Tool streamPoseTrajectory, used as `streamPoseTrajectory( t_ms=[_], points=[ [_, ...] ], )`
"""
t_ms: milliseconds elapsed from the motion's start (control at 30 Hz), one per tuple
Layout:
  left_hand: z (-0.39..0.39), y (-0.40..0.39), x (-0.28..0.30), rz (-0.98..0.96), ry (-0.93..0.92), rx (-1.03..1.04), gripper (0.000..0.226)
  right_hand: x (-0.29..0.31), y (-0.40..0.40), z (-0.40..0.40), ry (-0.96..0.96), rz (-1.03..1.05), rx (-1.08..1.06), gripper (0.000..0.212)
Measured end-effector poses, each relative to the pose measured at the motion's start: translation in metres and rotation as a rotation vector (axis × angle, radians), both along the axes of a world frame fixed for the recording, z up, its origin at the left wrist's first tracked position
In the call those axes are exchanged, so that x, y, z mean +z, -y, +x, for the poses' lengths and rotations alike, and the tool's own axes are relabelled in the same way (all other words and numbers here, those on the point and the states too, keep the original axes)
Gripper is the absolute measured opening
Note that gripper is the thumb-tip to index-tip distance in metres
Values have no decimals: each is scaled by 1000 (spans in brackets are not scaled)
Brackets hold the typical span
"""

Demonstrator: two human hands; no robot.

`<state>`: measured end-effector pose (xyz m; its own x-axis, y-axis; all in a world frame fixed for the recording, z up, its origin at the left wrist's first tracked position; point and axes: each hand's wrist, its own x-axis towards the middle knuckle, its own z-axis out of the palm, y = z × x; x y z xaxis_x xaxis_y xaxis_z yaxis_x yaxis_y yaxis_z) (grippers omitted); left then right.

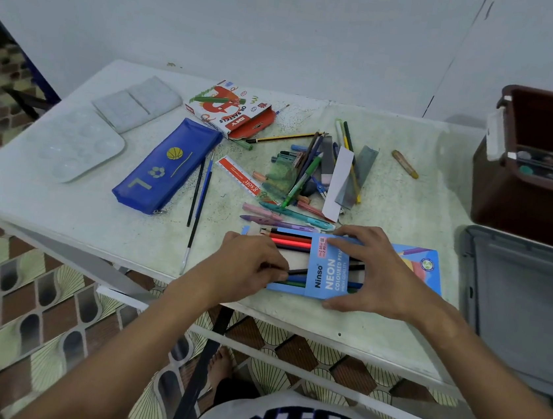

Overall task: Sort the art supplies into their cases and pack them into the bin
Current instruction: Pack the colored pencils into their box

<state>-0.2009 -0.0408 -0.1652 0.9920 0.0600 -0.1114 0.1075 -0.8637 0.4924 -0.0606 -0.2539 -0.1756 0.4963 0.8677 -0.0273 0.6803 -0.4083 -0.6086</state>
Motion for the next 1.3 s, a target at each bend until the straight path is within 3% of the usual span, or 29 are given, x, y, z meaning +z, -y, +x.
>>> streamPoseTrajectory(
  t_ms=[233,467,733,900,1100,1200,1300],
  points=[
    [5,4,4,-18,-82,36,26,-3,-2,3,-12,21,0,95],
    [7,-5,1,-99,-121,25,18,-6,-1,4,22,26,-2,97],
    [17,-5,2,56,-103,-61,11,-8,5,-3,17,42,-52,94],
    [13,-18,-3,-107,-71,-58,15,-3,4,-5,1,-33,-51,93],
    [23,-13,12,170,-158,-165,20,-2,3,-6,-15,-51,-33,93],
    [35,-18,29,80,-161,-131,23,10,1,-2,-119,-32,-75,80],
    [63,-32,42,12,22,-33,22,22,-8,17,-128,93,-219,49]
  ],
)
